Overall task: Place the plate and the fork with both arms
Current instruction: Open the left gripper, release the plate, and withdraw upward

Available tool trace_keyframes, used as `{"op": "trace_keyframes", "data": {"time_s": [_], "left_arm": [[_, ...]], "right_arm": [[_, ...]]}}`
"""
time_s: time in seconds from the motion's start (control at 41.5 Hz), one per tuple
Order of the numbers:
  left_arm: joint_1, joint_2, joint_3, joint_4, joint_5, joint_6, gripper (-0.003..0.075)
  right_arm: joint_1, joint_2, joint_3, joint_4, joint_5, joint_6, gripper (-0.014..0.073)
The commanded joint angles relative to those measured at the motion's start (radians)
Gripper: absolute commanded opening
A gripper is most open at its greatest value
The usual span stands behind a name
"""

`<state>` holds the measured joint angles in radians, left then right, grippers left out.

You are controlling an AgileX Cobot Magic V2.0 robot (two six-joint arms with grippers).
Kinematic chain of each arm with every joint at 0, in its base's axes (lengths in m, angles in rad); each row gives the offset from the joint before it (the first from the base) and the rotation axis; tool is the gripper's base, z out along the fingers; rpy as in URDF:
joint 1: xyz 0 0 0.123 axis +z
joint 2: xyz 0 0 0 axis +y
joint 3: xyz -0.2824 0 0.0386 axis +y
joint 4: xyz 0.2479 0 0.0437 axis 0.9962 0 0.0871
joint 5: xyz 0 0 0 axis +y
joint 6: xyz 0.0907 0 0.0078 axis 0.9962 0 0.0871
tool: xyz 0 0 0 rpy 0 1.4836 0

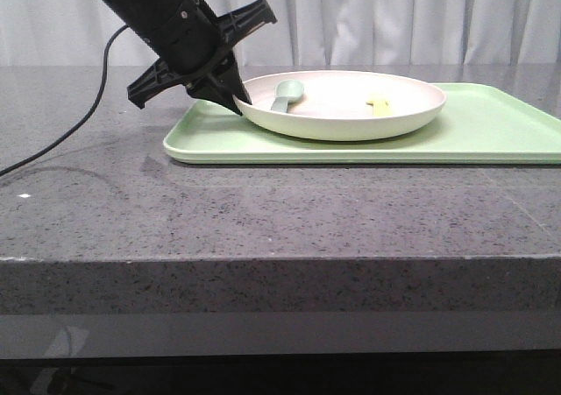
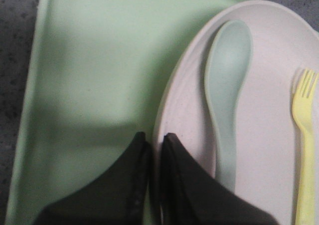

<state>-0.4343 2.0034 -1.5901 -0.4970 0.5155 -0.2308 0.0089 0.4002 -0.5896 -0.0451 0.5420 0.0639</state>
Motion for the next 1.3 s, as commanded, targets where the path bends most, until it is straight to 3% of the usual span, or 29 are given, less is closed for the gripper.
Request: {"op": "trace_keyframes", "data": {"time_s": [0.0,0.121,0.265,0.41,0.868,0.989,1.278], "left_arm": [[-0.012,-0.063,-0.035,-0.018,-0.036,-0.012,0.0187],[-0.012,-0.063,-0.035,0.021,-0.008,-0.012,0.0272],[-0.009,-0.093,-0.035,0.027,0.017,-0.007,0.0274],[-0.009,-0.164,-0.037,0.044,0.049,0.118,0.0274],[-0.009,-0.519,-0.045,0.539,0.211,0.14,0.0273],[-0.009,-0.608,0.029,0.532,0.278,0.231,0.0256],[-0.009,-0.838,0.358,0.505,0.263,0.332,0.0209]], "right_arm": [[-0.003,0.015,-0.033,-0.017,-0.074,-0.008,0.0541],[-0.003,0.015,-0.033,-0.017,-0.074,-0.008,0.0541],[-0.003,0.015,-0.033,-0.017,-0.074,-0.008,0.0541],[-0.003,0.015,-0.033,-0.017,-0.074,-0.008,0.0541],[-0.003,0.015,-0.033,-0.017,-0.074,-0.008,0.0541],[-0.003,0.015,-0.033,-0.017,-0.074,-0.008,0.0541],[-0.003,0.015,-0.033,-0.016,-0.074,-0.008,0.0541]]}}
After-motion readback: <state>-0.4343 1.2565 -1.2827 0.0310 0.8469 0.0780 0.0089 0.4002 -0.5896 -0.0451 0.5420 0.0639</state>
